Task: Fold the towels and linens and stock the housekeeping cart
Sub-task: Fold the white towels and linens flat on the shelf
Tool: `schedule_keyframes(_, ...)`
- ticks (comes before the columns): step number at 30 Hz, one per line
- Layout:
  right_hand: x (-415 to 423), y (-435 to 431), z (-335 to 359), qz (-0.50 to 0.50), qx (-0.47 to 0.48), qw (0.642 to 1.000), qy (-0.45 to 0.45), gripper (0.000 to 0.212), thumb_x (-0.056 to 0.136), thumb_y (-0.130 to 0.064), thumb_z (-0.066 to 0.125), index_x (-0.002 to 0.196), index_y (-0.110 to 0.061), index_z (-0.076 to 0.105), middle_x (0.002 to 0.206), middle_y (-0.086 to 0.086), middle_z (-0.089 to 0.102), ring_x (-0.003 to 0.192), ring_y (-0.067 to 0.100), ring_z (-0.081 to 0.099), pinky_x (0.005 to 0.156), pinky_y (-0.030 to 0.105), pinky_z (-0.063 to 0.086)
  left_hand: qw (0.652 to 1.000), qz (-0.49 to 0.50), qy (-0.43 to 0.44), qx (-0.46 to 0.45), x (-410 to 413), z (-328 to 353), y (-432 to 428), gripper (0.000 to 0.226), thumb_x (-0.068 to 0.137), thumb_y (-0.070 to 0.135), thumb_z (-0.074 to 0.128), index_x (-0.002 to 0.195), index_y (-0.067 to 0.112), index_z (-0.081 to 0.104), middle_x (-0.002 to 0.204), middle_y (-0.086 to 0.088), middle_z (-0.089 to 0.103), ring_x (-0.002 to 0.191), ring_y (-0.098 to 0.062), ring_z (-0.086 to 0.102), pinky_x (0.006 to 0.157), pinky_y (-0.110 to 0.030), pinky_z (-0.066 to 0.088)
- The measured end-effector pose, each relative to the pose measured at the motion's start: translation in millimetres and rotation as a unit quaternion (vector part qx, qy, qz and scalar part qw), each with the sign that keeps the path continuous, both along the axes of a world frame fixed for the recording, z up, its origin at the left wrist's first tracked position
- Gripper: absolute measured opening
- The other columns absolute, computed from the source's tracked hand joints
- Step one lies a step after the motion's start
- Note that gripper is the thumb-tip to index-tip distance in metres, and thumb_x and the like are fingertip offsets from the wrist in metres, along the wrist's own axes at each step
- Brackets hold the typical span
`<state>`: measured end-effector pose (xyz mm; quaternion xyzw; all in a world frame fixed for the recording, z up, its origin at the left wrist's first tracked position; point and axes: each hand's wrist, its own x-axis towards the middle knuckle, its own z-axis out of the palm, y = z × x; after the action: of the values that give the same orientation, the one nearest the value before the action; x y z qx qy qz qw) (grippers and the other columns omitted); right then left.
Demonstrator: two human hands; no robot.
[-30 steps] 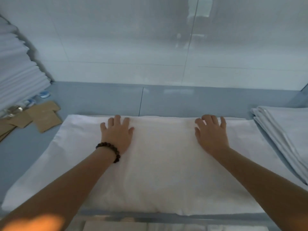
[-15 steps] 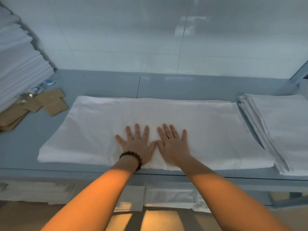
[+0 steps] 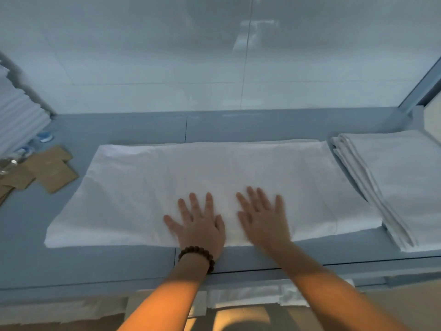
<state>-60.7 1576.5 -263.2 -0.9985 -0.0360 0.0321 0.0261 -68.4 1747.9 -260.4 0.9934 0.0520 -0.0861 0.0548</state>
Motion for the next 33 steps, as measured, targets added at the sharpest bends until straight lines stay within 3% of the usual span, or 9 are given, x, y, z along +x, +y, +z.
schedule_keyframes(5,-6.8,-104.2,4.7,-0.098,-0.021,0.995,-0.004,0.059,0.094,-0.056,0.000,0.151,-0.038,0.000,0.161,-0.003,0.000,0.148,0.019,-0.003,0.120,0.040,-0.002,1.000,-0.015,-0.001,-0.001,5.3,-4.6,0.7,0.075,0.085,0.070,-0.002,0.149,0.036,-0.019,0.160,-0.006,-0.018,0.146,-0.037,-0.014,0.103,-0.073,-0.008)
schedule_keyframes(9,-4.4,-93.0,11.2,-0.129,-0.033,0.990,0.045,0.057,0.099,-0.051,0.008,0.152,-0.034,-0.003,0.161,-0.002,-0.004,0.148,0.021,-0.003,0.118,0.048,-0.003,0.999,0.024,0.037,-0.011,8.5,4.8,-10.5,0.073,0.091,0.063,0.014,0.151,0.033,-0.013,0.161,-0.006,-0.016,0.146,-0.036,-0.014,0.103,-0.076,-0.006)
schedule_keyframes(12,-6.7,-78.2,18.5,-0.056,-0.010,0.996,0.064,0.053,0.102,-0.044,0.012,0.153,-0.033,0.001,0.161,-0.003,-0.004,0.148,0.021,-0.002,0.117,0.052,0.000,0.999,-0.026,0.003,-0.019,10.8,15.8,-52.4,0.066,0.097,0.041,0.024,0.154,0.018,0.002,0.161,-0.013,-0.005,0.147,-0.035,-0.010,0.108,-0.071,-0.006)
schedule_keyframes(16,-8.3,-89.1,19.7,0.042,-0.011,0.998,0.048,0.051,0.102,-0.045,0.010,0.152,-0.037,0.001,0.161,-0.007,-0.004,0.148,0.015,-0.003,0.118,0.052,0.001,0.987,-0.151,-0.021,-0.058,11.2,15.8,-115.6,0.056,0.100,0.042,0.014,0.154,0.029,0.001,0.162,-0.006,-0.008,0.148,-0.028,-0.013,0.112,-0.065,-0.009)
schedule_keyframes(22,-16.4,-183.4,16.9,-0.090,0.004,0.995,0.043,0.052,0.100,-0.049,0.011,0.150,-0.043,-0.004,0.159,-0.011,-0.011,0.147,0.012,-0.008,0.118,0.047,-0.002,0.990,-0.138,-0.024,-0.009,11.9,-1.2,-117.1,0.063,0.092,0.056,0.002,0.151,0.038,-0.009,0.162,0.001,-0.009,0.148,-0.026,-0.010,0.110,-0.066,-0.007)
schedule_keyframes(24,-18.4,-199.8,22.8,-0.107,0.091,0.989,0.038,0.051,0.103,-0.041,0.018,0.152,-0.035,0.008,0.160,-0.009,0.003,0.148,0.012,0.005,0.118,0.040,0.005,0.989,-0.145,-0.018,-0.005,12.8,-0.1,-115.9,0.063,0.091,0.056,0.001,0.151,0.039,-0.010,0.162,0.002,-0.010,0.148,-0.025,-0.009,0.111,-0.066,-0.006)
schedule_keyframes(27,-31.5,-223.4,33.8,-0.186,0.232,0.953,-0.066,0.043,0.102,-0.027,0.038,0.145,-0.018,0.040,0.147,0.002,0.044,0.134,0.023,0.042,0.109,0.032,0.027,0.992,-0.126,-0.004,0.004,17.1,4.6,-113.4,0.059,0.095,0.049,0.009,0.152,0.038,-0.004,0.162,0.003,-0.008,0.149,-0.026,-0.008,0.109,-0.070,-0.002)
schedule_keyframes(30,-49.9,-230.3,37.0,-0.129,0.249,0.956,-0.088,0.035,0.097,-0.020,0.055,0.131,-0.013,0.057,0.142,0.002,0.050,0.136,0.017,0.040,0.115,0.029,0.020,0.991,-0.135,-0.018,-0.008,14.7,14.4,-138.9,0.064,0.096,0.051,0.014,0.154,0.026,0.008,0.163,-0.001,-0.003,0.148,-0.029,-0.008,0.108,-0.072,-0.004)
schedule_keyframes(33,-65.9,-227.3,35.2,-0.120,0.253,0.949,-0.144,0.021,0.084,-0.021,0.072,0.099,-0.007,0.068,0.134,0.008,0.056,0.132,0.023,0.045,0.110,0.045,0.035,0.953,-0.297,-0.037,-0.039,1.5,16.7,-180.4,0.084,0.082,0.072,0.001,0.154,0.028,0.004,0.162,0.001,-0.008,0.148,-0.024,-0.014,0.109,-0.066,-0.016)
